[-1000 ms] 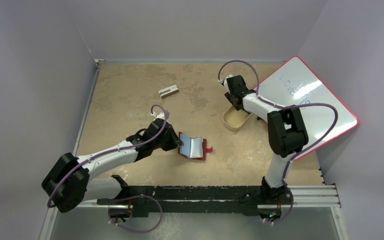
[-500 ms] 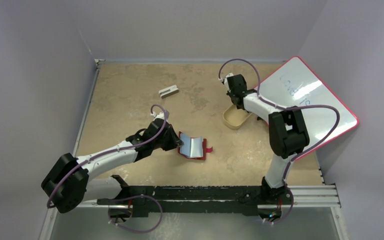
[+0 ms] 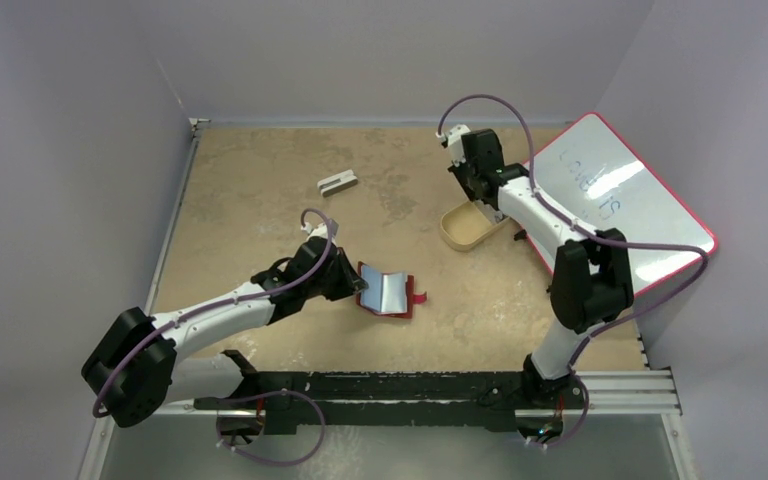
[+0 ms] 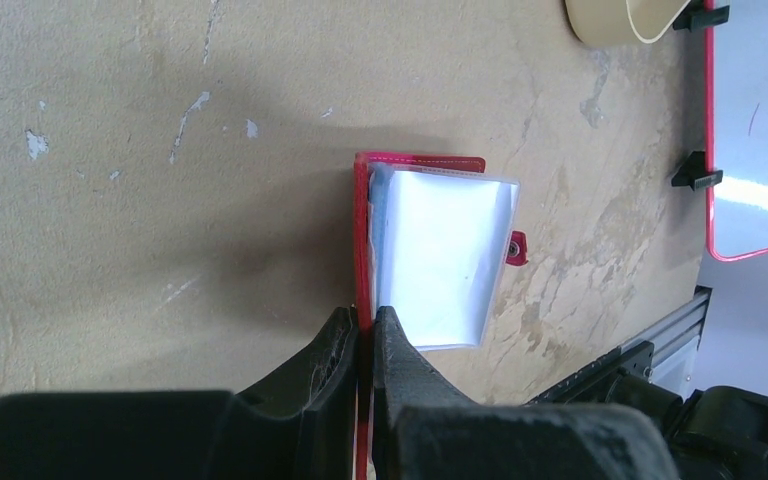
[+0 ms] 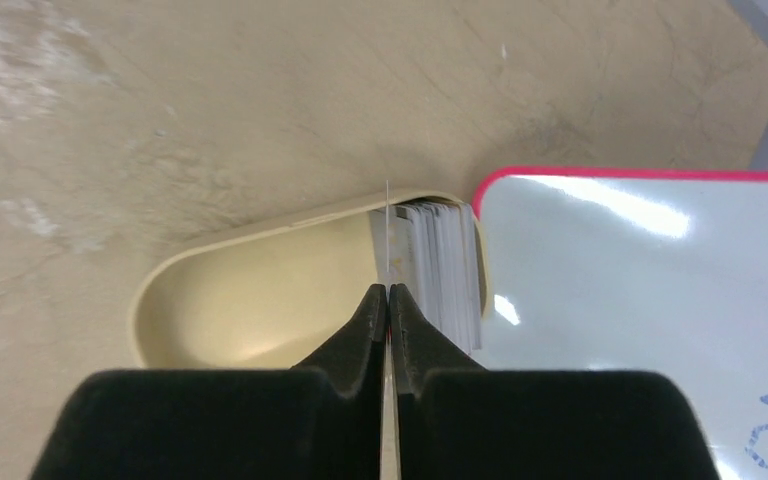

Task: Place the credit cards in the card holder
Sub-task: Pick up the credit card from the storage box, then insert the credit card into the card holder.

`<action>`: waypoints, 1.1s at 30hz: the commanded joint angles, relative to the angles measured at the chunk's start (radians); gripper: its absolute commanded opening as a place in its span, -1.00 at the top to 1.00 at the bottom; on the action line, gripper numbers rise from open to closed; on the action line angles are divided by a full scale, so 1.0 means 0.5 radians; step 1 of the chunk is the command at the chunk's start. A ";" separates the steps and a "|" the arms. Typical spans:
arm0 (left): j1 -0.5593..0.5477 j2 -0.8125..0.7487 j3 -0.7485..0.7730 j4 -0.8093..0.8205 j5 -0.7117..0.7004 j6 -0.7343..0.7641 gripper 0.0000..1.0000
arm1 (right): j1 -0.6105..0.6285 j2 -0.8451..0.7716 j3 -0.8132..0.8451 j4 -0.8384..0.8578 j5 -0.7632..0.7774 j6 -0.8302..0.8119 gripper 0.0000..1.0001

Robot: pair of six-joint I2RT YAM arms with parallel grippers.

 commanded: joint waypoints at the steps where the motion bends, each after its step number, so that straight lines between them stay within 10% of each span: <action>1: -0.006 -0.014 0.030 0.119 -0.035 -0.023 1.00 | 0.065 -0.175 0.100 -0.123 -0.299 0.200 0.99; 19: -0.007 0.099 -0.149 0.466 -0.139 -0.216 1.00 | 0.392 -0.936 -0.605 0.529 -1.191 1.683 1.00; 33: -0.005 0.150 -0.198 0.390 -0.218 -0.166 0.72 | 0.564 -0.675 -1.248 1.191 -1.356 2.197 1.00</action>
